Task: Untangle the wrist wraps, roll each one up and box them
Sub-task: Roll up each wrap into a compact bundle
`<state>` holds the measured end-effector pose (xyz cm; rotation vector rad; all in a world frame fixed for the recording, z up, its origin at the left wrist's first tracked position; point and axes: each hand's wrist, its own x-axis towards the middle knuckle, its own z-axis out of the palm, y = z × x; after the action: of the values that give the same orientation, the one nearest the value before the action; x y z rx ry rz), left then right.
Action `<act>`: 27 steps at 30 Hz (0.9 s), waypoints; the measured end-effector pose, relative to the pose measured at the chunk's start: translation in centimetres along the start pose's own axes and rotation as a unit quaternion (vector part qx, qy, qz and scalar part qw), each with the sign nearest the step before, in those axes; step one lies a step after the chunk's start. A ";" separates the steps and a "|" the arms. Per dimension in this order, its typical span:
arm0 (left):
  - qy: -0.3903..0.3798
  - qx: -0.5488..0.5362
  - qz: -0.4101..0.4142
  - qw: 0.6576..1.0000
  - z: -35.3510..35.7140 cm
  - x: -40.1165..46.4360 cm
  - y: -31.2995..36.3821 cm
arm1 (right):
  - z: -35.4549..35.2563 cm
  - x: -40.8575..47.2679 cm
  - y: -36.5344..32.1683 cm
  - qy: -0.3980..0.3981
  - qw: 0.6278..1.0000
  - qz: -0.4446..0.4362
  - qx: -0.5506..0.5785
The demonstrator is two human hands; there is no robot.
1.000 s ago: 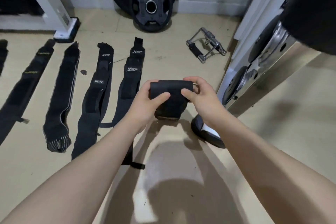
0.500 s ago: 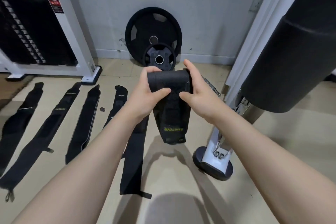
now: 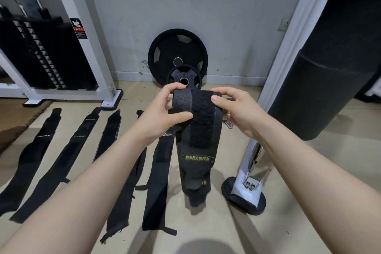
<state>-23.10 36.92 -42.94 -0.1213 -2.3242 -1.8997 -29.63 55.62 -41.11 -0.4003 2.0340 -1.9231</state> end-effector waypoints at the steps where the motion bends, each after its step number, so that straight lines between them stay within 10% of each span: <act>1: -0.003 0.014 0.003 1.000 -0.1 0.0 0.1 | -0.1 0.2 0.0 -0.006 1.000 0.024 0.006; 10: 0.049 0.078 0.037 0.995 0.5 0.3 0.6 | 0.2 -0.5 -1.3 -0.058 0.994 0.059 0.075; 16: 0.083 0.120 0.021 0.989 1.1 1.1 0.6 | 0.2 -0.4 -1.5 -0.061 0.982 -0.038 -0.173; 27: 0.074 -0.012 0.001 0.997 1.1 1.3 0.6 | 0.0 -0.3 -2.8 -0.088 0.993 0.002 -0.083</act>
<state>-24.30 38.10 -42.34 0.0153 -2.2051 -1.8684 -29.42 55.61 -38.29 -0.5825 2.0814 -1.6573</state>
